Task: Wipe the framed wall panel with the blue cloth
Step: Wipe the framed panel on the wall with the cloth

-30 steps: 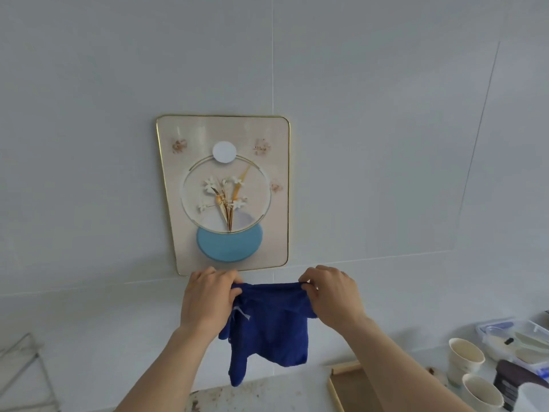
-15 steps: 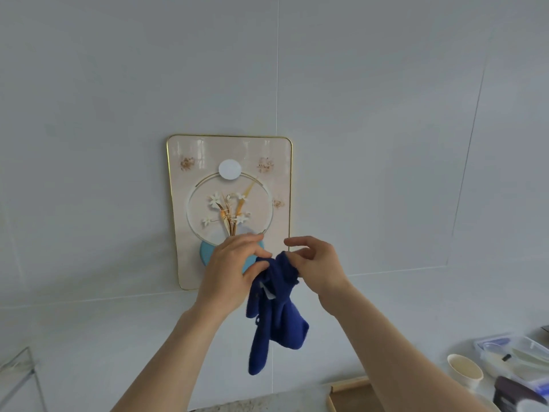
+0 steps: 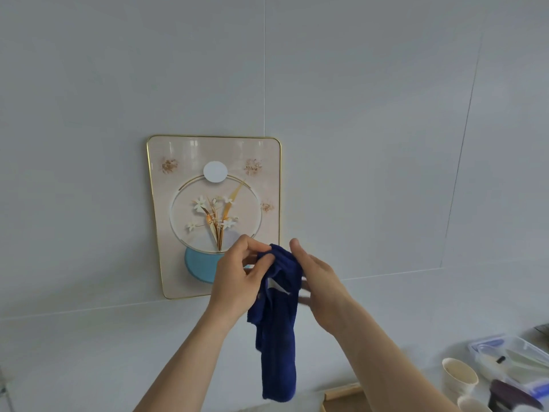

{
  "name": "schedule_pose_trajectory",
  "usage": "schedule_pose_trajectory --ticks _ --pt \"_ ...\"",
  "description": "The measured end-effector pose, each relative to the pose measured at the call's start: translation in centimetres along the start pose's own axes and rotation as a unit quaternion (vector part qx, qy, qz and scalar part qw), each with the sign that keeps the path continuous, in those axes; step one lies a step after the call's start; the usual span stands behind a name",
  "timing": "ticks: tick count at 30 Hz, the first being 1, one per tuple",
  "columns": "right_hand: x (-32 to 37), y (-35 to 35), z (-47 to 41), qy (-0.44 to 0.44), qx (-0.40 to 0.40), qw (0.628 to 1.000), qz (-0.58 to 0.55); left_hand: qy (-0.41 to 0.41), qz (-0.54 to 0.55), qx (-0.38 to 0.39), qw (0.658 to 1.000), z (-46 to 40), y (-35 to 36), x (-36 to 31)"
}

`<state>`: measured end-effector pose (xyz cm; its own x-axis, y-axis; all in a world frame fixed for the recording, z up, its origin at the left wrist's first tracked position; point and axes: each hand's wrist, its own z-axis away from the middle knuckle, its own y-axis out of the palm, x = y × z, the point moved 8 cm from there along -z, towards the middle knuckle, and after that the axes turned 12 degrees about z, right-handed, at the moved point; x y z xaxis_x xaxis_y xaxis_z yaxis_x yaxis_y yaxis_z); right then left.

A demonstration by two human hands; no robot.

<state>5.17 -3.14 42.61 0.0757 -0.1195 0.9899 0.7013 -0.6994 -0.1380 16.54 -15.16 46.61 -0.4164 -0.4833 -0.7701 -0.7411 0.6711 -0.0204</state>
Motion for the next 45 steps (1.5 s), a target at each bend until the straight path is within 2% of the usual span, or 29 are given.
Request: schedule_pose_trajectory --ticks 1,4,8,14,17,20,24,28,31,33,40,43,45 --pt "-0.9 0.3 0.0 0.025 0.03 0.999 -0.006 0.006 0.014 -0.022 1.0 -0.1 -0.2 0.0" --pt "-3.2 1.4 -0.7 0.103 0.087 0.984 -0.119 0.033 0.018 -0.049 0.998 -0.4 -0.4 -0.4" --pt "-2.7 2.7 -1.6 0.107 0.103 0.971 -0.189 0.047 -0.069 -0.005 0.997 -0.4 0.7 0.3" --pt "-0.9 2.1 -3.3 0.011 0.036 0.991 -0.131 0.028 -0.09 0.021 0.995 0.3 -0.4 2.8" --pt "0.2 1.4 -4.3 -0.036 -0.044 0.996 -0.065 0.012 -0.068 -0.001 0.998 -0.1 -1.5 3.4" --pt "2.6 0.3 -5.2 -0.114 -0.13 0.985 -0.005 0.032 -0.11 -0.045 0.992 -1.2 -3.3 3.7" --pt "7.3 -1.2 -6.2 -0.268 -0.232 0.931 0.087 0.092 -0.21 -0.069 0.971 -3.1 -4.4 3.2" --pt "10.8 -1.1 -7.8 -0.385 -0.262 0.87 0.162 0.138 -0.307 -0.069 0.939 -5.8 -4.1 3.1" --pt "12.7 0.0 -8.8 -0.461 -0.317 0.781 0.279 0.155 -0.372 -0.074 0.912 -8.2 -3.9 3.4" --pt "13.2 1.0 -9.7 -0.492 -0.343 0.727 0.335 0.167 -0.416 -0.076 0.891 -9.8 -3.8 3.7" --pt "12.2 2.7 -13.6 -0.513 -0.41 0.597 0.461 0.184 -0.53 -0.091 0.823 -13.5 -4.3 6.3" --pt "11.2 3.2 -14.6 -0.506 -0.419 0.58 0.482 0.205 -0.552 -0.094 0.803 -13.9 -4.6 7.5" --pt "10.8 3.2 -15.0 -0.499 -0.419 0.598 0.467 0.221 -0.56 -0.097 0.793 -14.2 -4.8 8.2"
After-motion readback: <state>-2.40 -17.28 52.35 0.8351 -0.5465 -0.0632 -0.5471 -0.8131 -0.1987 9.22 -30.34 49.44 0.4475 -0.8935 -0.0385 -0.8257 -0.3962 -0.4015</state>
